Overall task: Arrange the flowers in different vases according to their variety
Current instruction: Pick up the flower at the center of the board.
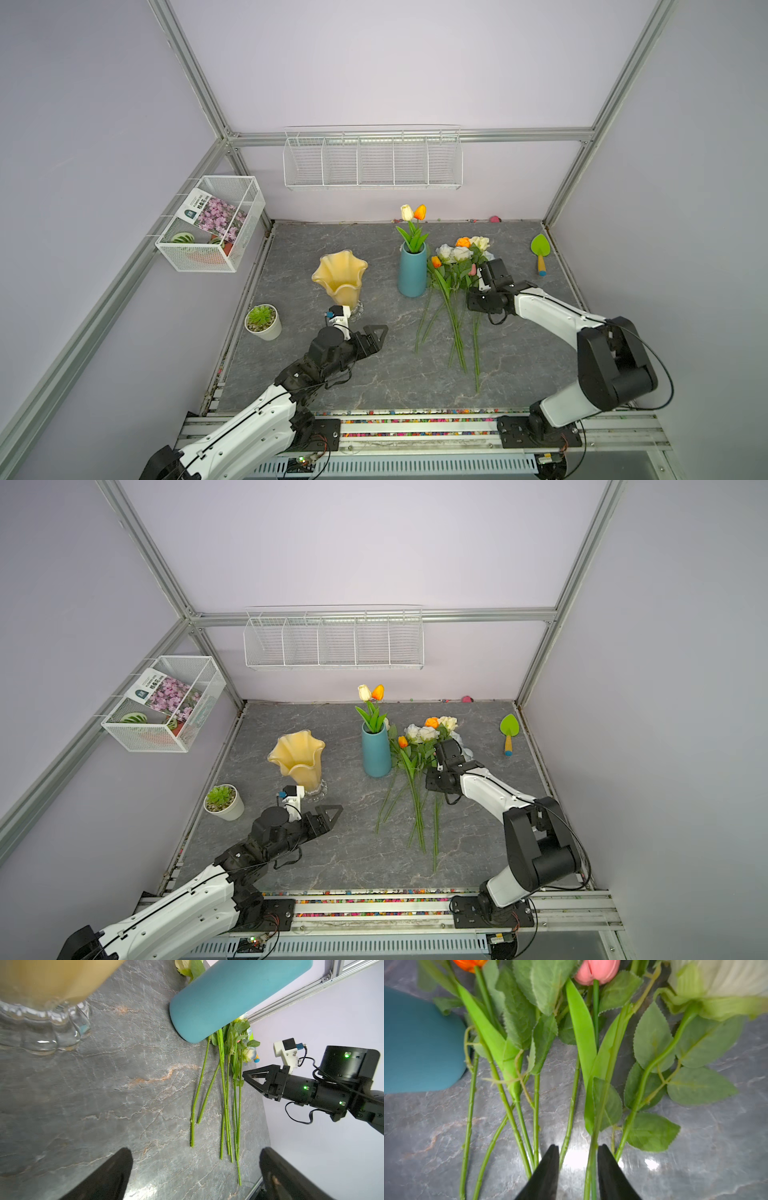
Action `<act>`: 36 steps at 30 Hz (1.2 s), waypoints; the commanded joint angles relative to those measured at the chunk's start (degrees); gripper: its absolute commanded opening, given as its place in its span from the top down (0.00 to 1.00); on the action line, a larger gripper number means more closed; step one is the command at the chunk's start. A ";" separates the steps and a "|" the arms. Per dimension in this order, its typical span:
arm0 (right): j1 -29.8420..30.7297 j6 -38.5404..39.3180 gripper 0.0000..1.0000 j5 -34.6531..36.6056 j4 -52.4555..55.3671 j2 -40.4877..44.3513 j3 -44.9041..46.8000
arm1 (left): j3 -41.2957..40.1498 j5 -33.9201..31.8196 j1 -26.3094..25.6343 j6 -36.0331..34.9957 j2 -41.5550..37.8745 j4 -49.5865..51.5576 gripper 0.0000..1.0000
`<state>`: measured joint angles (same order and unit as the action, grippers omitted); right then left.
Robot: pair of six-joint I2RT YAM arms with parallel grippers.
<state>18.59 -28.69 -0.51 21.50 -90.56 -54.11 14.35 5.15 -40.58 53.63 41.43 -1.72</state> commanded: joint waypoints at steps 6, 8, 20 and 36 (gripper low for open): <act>-0.48 0.49 0.72 -0.50 0.99 -4.91 -1.89 | 3.22 -3.21 -0.14 -2.71 1.22 3.05 0.00; -0.48 0.58 0.76 -0.37 0.91 -5.32 -1.88 | 3.56 -3.05 -0.12 -2.81 1.29 2.91 0.00; -0.35 0.33 1.00 -0.47 -1.26 7.34 3.69 | 4.82 -3.46 -0.13 -2.73 1.92 5.01 0.00; 13.31 9.39 1.00 -1.60 -21.70 37.81 3.80 | 2.62 -7.43 -0.08 -3.48 -12.77 11.09 0.00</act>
<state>28.40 -23.16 -1.30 7.20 -52.66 -48.56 17.26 -0.64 -40.58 51.29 30.37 6.63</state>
